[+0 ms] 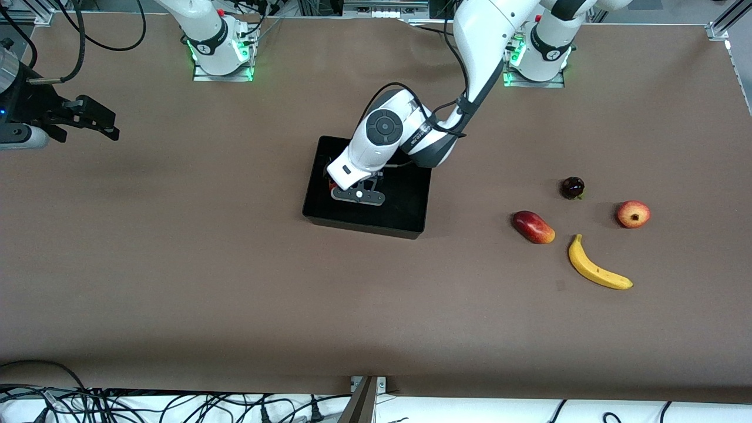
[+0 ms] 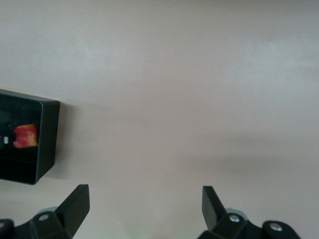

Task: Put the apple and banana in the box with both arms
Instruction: 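Move the left gripper back to the yellow banana, then lower the left gripper and grasp the yellow banana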

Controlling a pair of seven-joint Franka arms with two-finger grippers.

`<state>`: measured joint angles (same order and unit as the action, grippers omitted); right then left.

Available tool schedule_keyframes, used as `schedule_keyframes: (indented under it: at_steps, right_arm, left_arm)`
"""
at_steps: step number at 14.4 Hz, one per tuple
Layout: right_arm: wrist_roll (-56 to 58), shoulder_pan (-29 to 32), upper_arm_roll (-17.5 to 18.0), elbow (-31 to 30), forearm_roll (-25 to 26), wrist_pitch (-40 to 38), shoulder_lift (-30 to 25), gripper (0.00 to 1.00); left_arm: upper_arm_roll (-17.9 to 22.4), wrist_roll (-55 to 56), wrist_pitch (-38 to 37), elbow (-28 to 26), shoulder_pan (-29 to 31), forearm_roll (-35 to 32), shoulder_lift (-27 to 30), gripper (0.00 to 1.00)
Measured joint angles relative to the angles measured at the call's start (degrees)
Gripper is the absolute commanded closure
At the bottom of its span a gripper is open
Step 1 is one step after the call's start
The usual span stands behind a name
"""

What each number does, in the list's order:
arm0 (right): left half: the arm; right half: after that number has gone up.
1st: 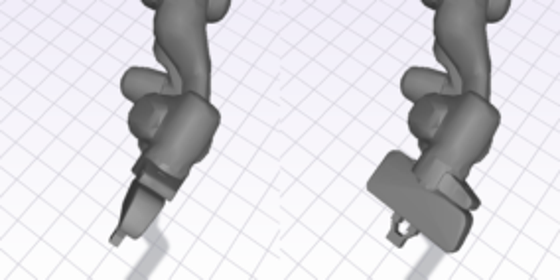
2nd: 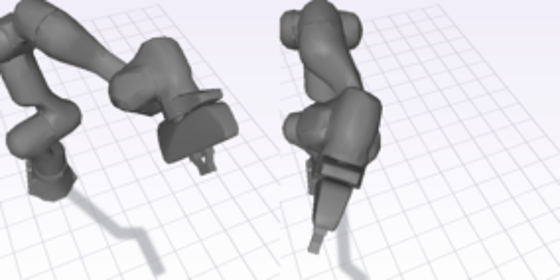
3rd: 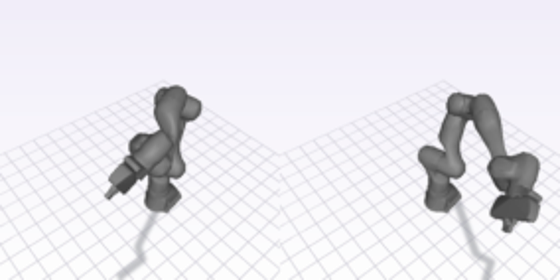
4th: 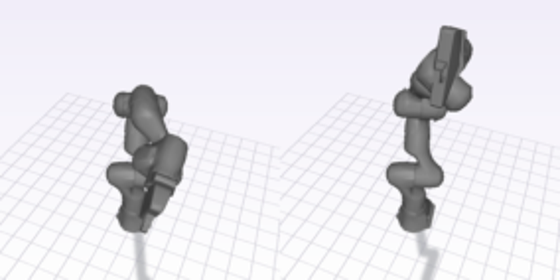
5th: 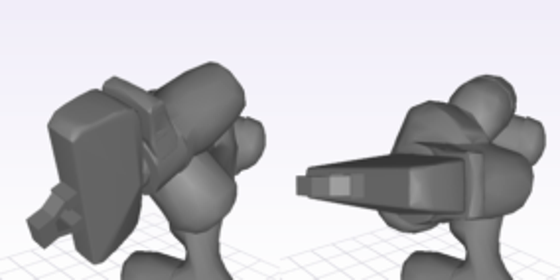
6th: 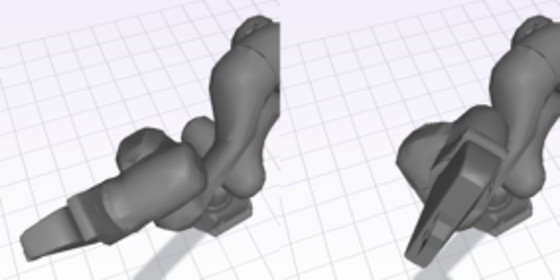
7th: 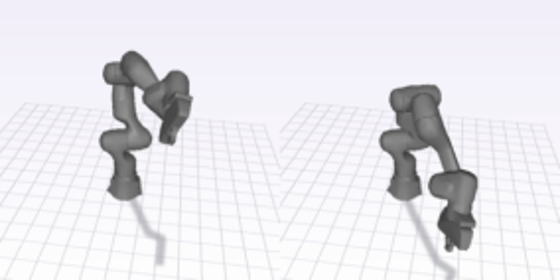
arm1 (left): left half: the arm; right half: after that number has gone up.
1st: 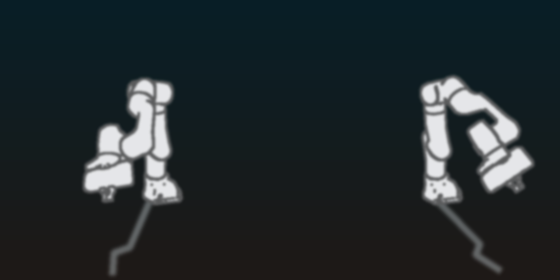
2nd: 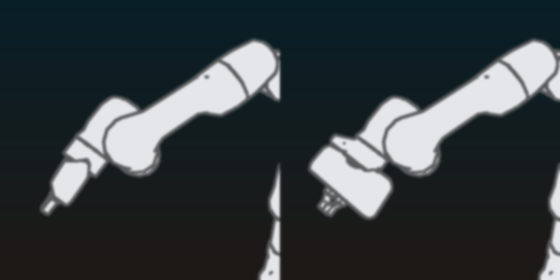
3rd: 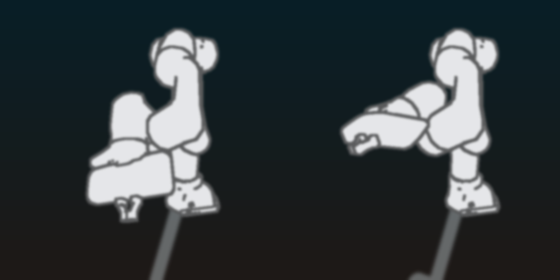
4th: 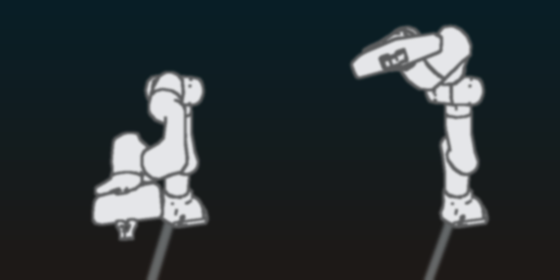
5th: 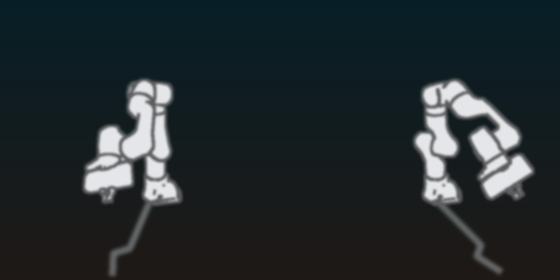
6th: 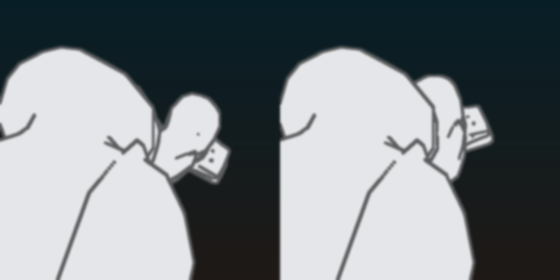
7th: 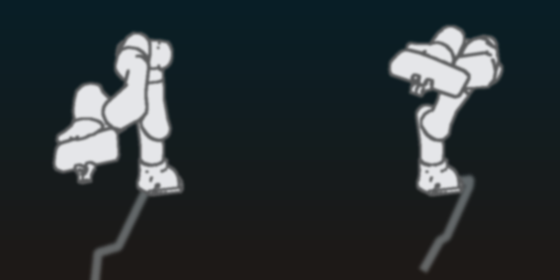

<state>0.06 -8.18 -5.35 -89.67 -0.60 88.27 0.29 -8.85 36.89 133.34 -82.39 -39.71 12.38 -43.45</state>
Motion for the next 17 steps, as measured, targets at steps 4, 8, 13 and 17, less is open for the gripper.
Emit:
schedule_keyframes:
  at_steps: [4, 8, 13, 17]
  right_arm:
    - [0.14, 0.00, 0.46, -0.15, 0.05, 0.37, -0.06, 0.00]
    - [0.14, -0.02, 0.78, 0.01, 1.03, 0.90, -0.11, 0.00]
    - [0.14, -0.13, 1.35, 0.58, 1.74, 0.86, -0.20, 0.00]
    - [0.14, -0.28, 1.48, 0.57, 1.74, 0.35, -0.20, 0.00]
  left_arm:
    - [1.71, -0.03, -17.28, 1.56, 7.81, -0.01, 6.24, 0.00]
    - [1.98, -6.25, -28.60, 1.89, 21.65, -0.36, 11.60, 0.00]
    - [2.02, -35.24, -30.38, 2.19, 31.50, -9.88, 12.21, 0.00]
    - [2.09, -53.15, -30.45, 2.18, 35.04, -12.49, 12.18, 0.00]
